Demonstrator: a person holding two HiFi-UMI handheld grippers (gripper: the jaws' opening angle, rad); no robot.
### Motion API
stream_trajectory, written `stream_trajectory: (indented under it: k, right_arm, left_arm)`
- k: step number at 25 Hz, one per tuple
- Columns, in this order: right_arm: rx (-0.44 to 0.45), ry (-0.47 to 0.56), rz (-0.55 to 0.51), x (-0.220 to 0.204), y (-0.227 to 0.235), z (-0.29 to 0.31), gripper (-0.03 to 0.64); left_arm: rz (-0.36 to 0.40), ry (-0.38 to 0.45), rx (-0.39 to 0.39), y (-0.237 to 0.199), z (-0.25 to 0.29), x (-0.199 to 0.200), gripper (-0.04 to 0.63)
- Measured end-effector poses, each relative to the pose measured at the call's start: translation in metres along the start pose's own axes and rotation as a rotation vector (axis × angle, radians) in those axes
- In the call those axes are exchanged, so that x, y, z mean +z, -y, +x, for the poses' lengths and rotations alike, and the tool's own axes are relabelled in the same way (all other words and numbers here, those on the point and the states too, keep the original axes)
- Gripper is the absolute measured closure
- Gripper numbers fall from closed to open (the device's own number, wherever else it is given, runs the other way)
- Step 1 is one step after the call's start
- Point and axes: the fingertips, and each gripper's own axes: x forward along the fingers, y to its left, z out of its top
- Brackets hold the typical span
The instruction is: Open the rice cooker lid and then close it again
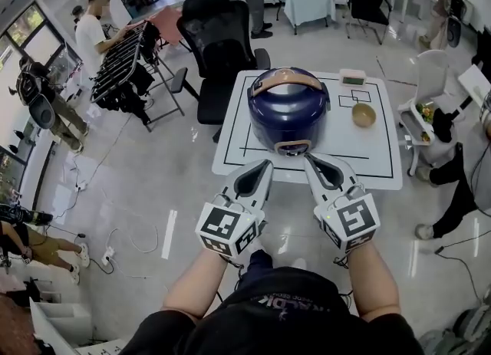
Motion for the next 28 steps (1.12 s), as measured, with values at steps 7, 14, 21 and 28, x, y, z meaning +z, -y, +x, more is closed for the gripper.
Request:
stream_trajectory:
  k: [7,14,21,28]
  right_arm:
    - [-0.016,-0.011,0.004,-0.004,0.0,0.002,0.617]
    - [-0.017,-0.021,0.004,-0.006,-0.005,-0.002,0.617]
    - [-0.019,-0.022,-0.003,-0.005,-0.009,-0.008,0.617]
    - [-0.021,-0.023,-0.005,-0.006,-0.007,-0.013,0.617]
  left_arm:
    - [-0.01,0.004,-0.007,-0.005,0.001,-0.001,0.592]
    - [-0.017,0.006,-0.012,-0.001,-0.004,-0.003,0.592]
    - [-0.02,0.016,-0.016,0.004,-0.008,-0.003,0.592]
    - [-0.02,0.017,-0.017,0.008,-0.007,-0.003,0.592]
